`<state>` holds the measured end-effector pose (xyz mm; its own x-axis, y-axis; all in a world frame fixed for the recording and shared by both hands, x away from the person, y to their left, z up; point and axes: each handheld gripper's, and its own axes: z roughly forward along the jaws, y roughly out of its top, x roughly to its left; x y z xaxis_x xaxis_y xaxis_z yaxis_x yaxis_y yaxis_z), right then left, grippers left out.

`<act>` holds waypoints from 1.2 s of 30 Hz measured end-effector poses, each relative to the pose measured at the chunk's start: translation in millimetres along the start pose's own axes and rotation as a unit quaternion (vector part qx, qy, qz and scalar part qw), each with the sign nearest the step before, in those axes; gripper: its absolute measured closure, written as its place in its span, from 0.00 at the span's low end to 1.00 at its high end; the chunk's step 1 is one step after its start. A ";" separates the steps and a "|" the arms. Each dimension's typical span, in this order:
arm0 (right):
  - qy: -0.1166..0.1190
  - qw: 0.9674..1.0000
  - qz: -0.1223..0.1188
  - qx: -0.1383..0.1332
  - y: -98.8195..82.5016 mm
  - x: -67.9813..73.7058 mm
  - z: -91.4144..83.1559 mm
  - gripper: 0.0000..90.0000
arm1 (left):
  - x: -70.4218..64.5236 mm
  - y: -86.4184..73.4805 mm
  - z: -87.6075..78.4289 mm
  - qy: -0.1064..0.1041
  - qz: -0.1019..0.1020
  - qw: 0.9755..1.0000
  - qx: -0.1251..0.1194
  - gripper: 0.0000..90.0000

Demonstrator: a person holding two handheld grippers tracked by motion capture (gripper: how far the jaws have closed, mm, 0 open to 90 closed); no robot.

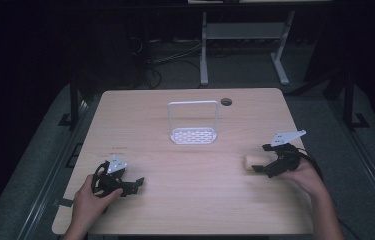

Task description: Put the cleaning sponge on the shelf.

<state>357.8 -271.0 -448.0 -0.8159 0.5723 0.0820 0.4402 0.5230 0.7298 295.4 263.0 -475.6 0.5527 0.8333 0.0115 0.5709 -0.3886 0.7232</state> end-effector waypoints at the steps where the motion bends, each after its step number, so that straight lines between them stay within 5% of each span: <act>1: 0.002 1.000 -0.005 0.003 0.0 -0.1 1.8 0.06 | 0.0 0.0 0.0 0.000 0.000 1.000 0.000 0.14; 9: -0.006 1.000 -0.014 0.025 1.0 0.8 10.5 0.08 | 0.0 0.0 0.0 0.000 0.000 1.000 0.000 0.14; 11: -0.010 0.999 -0.016 0.032 0.4 1.0 11.7 0.15 | 0.0 0.0 0.0 0.000 0.000 1.000 0.000 0.14; 36: -0.019 0.998 -0.022 0.054 -1.8 2.5 17.1 0.34 | 0.0 0.0 0.0 0.000 0.000 1.000 0.000 0.14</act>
<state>361.4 -259.7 -460.8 -0.8218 0.5693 0.0235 0.4430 0.6125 0.6546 295.4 262.9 -475.6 0.5526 0.8334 0.0109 0.5711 -0.3882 0.7233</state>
